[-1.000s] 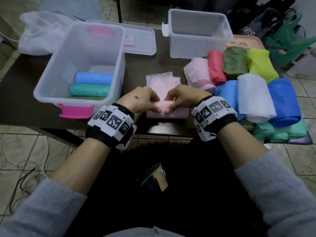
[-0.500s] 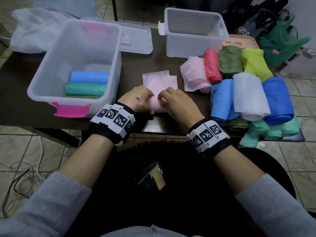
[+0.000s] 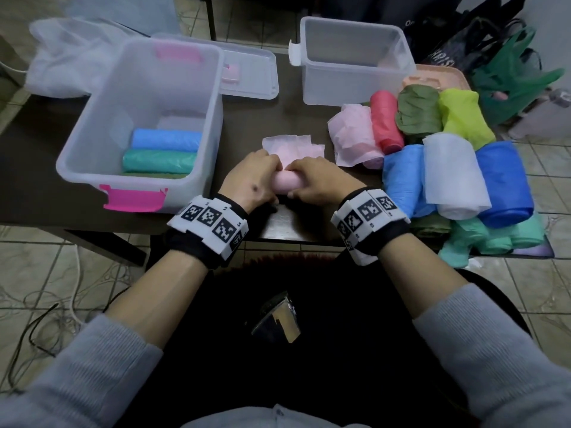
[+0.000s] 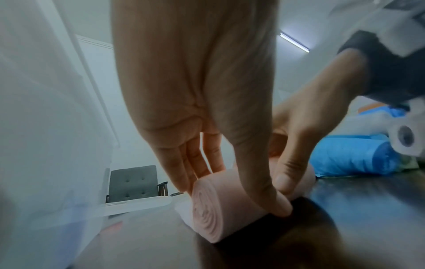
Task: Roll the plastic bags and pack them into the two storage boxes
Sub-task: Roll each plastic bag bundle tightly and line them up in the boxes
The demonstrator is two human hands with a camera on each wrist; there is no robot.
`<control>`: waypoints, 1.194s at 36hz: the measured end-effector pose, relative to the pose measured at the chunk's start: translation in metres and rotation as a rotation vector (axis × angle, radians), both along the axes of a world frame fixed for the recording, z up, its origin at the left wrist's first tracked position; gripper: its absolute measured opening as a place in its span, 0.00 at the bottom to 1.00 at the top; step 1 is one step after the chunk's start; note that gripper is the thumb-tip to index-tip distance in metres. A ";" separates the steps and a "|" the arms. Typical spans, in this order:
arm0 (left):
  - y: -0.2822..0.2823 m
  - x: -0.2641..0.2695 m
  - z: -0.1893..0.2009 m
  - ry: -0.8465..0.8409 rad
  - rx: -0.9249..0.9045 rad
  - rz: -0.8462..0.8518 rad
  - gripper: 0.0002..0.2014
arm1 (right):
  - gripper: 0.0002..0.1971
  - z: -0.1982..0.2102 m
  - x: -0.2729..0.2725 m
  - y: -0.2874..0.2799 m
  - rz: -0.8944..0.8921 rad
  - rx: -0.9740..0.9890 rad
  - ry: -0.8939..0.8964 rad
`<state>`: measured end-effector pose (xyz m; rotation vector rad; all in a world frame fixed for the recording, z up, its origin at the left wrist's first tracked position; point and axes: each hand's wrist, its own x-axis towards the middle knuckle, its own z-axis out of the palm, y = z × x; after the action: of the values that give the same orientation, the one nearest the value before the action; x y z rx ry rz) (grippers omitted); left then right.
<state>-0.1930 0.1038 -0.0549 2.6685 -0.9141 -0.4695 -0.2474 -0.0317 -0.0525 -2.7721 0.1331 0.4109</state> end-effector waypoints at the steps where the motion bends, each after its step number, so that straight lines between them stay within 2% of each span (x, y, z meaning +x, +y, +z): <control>1: 0.001 -0.001 0.000 0.002 0.007 -0.002 0.31 | 0.24 0.001 0.001 -0.001 0.006 0.023 0.029; 8: 0.008 0.000 0.006 0.144 0.044 0.022 0.26 | 0.23 0.012 0.000 -0.002 0.035 0.114 0.189; 12: 0.010 0.000 0.010 0.196 0.060 0.025 0.20 | 0.22 0.015 -0.001 0.003 0.040 0.042 0.269; 14: 0.008 0.000 0.010 0.200 0.073 0.024 0.18 | 0.23 0.013 -0.005 0.010 0.046 -0.081 0.223; 17: 0.003 0.002 0.011 0.182 0.097 0.015 0.16 | 0.27 0.011 -0.020 0.027 0.041 -0.192 0.016; 20: 0.001 0.004 0.014 0.178 0.136 -0.017 0.10 | 0.21 0.003 -0.037 0.039 0.016 -0.222 -0.140; 22: 0.000 0.006 0.016 0.200 0.148 -0.032 0.10 | 0.19 -0.001 -0.044 0.041 -0.007 -0.211 -0.167; 24: 0.000 0.008 0.016 0.238 0.149 -0.028 0.14 | 0.23 -0.005 -0.047 0.038 0.002 -0.229 -0.146; 26: 0.001 0.011 0.013 0.269 0.114 0.000 0.25 | 0.24 -0.008 -0.046 0.033 -0.002 -0.220 -0.140; 28: 0.002 0.011 0.011 0.277 0.042 0.029 0.31 | 0.26 -0.008 -0.040 0.028 -0.008 -0.156 -0.103; 30: 0.005 0.010 0.010 0.254 -0.066 0.048 0.30 | 0.27 -0.005 -0.031 0.023 -0.013 -0.092 -0.036; 33: 0.011 0.005 0.010 0.199 -0.201 0.054 0.23 | 0.25 0.003 -0.017 0.014 0.019 -0.067 0.050; 38: 0.016 0.003 0.008 0.242 -0.252 0.062 0.20 | 0.22 0.017 0.003 0.001 0.062 0.039 0.211; 40: 0.016 0.004 0.007 0.251 -0.263 0.066 0.20 | 0.26 0.020 0.009 -0.005 0.047 0.060 0.263; 43: 0.014 0.005 0.005 0.249 -0.256 0.068 0.20 | 0.41 0.019 0.017 -0.011 0.034 -0.057 0.267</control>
<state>-0.1880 0.1182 -0.0496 2.3392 -0.7517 -0.6080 -0.2302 -0.0425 -0.0330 -2.7656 0.1634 0.7964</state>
